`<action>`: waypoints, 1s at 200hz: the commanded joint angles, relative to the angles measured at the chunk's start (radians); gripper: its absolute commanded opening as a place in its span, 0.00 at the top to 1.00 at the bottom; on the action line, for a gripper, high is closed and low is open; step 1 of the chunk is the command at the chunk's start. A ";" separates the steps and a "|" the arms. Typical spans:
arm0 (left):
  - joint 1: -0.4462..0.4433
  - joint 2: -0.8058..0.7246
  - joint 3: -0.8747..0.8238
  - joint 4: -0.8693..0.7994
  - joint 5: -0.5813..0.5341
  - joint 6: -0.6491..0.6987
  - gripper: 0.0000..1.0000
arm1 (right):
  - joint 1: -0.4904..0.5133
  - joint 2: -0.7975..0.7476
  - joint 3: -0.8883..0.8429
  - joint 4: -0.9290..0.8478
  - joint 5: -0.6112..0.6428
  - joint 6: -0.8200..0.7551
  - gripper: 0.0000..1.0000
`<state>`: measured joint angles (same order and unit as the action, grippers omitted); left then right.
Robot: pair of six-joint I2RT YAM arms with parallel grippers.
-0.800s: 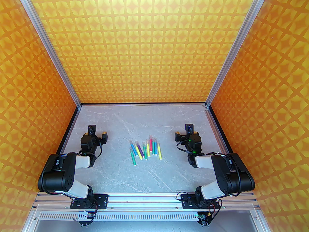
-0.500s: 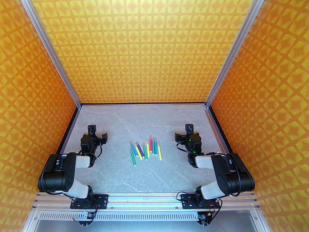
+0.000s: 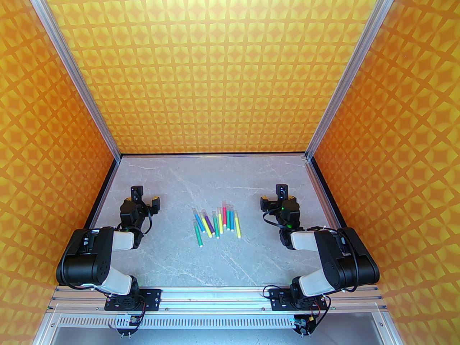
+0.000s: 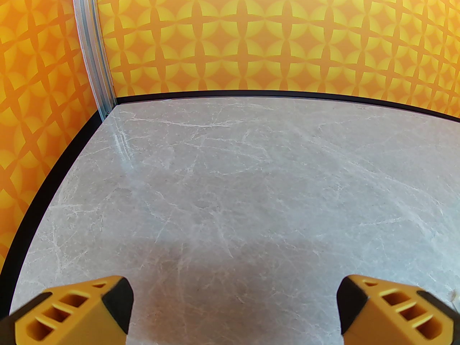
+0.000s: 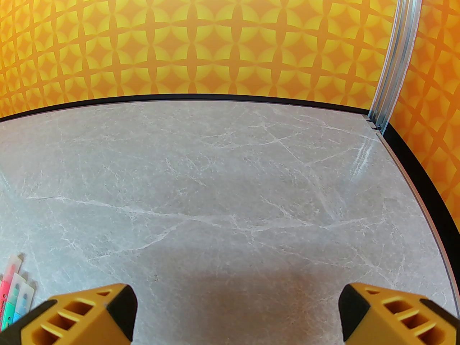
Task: Open the pen caps
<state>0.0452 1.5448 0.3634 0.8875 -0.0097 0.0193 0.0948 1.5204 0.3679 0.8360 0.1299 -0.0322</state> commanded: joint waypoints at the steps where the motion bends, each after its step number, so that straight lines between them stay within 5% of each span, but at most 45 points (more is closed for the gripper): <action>1: 0.007 0.006 0.017 0.007 -0.016 -0.004 0.01 | -0.006 0.013 0.020 0.036 -0.012 -0.009 0.02; 85: 0.005 -0.102 0.003 -0.061 -0.081 -0.026 0.01 | -0.006 -0.103 0.116 -0.254 0.067 0.029 0.02; 200: -0.063 -0.356 0.218 -0.734 -0.100 -0.128 0.01 | 0.054 -0.183 0.453 -1.096 0.080 0.188 0.05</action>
<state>0.0090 1.2278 0.5236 0.3626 -0.0994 -0.0795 0.1272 1.3457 0.7410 0.0193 0.1944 0.1040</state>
